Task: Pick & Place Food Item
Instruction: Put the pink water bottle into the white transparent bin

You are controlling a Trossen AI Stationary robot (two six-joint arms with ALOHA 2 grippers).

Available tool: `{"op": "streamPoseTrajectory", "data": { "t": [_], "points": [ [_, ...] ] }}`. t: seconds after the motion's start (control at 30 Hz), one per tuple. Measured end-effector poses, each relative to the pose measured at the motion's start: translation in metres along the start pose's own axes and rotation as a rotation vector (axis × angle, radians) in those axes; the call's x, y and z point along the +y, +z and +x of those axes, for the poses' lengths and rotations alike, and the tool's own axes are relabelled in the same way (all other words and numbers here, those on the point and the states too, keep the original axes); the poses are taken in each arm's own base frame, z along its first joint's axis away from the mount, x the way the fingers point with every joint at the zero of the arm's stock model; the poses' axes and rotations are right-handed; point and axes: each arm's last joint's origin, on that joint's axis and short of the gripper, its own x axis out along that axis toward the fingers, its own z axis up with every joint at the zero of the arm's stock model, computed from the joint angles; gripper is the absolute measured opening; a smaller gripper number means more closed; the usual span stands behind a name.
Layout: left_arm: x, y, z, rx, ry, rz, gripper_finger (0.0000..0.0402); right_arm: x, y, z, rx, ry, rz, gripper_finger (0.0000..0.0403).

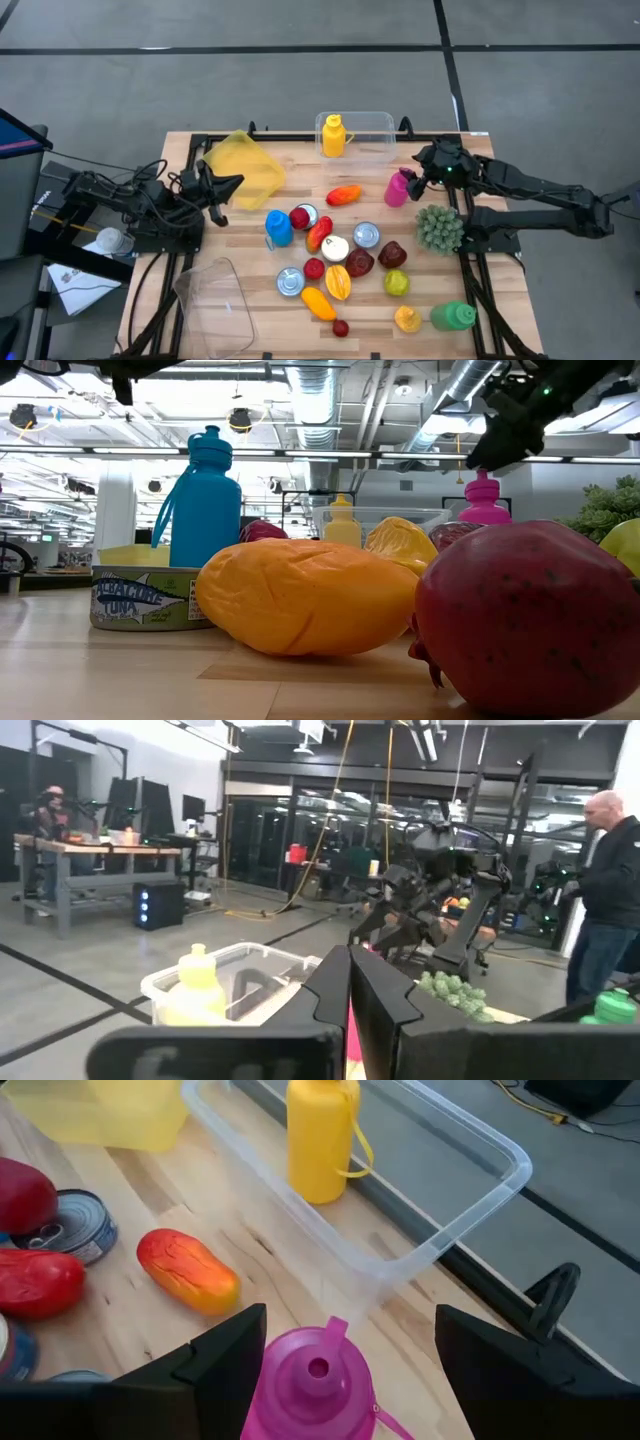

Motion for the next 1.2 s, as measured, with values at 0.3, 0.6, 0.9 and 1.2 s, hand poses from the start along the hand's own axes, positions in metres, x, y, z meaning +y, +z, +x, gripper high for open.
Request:
{"op": "streamPoseTrajectory", "data": {
  "t": [0.3, 0.6, 0.9, 1.2],
  "points": [
    [0.000, 0.000, 0.000, 0.003, 0.002, 0.002, 0.0000, -0.001, -0.006, 0.003, -0.038, -0.001, -0.020, 0.0250],
    [0.000, 0.000, 0.000, 0.003, 0.008, 0.003, 0.0000, 0.001, -0.008, 0.003, -0.011, 0.034, -0.054, 0.0188],
    [0.000, 0.000, 0.000, 0.003, 0.008, 0.003, 0.0000, 0.001, -0.011, 0.006, 0.034, 0.039, -0.070, 0.0113],
    [0.000, 0.000, 0.000, 0.003, 0.008, 0.003, 0.0000, 0.003, -0.007, 0.008, -0.005, 0.076, -0.102, 0.0047]
  ]
}}
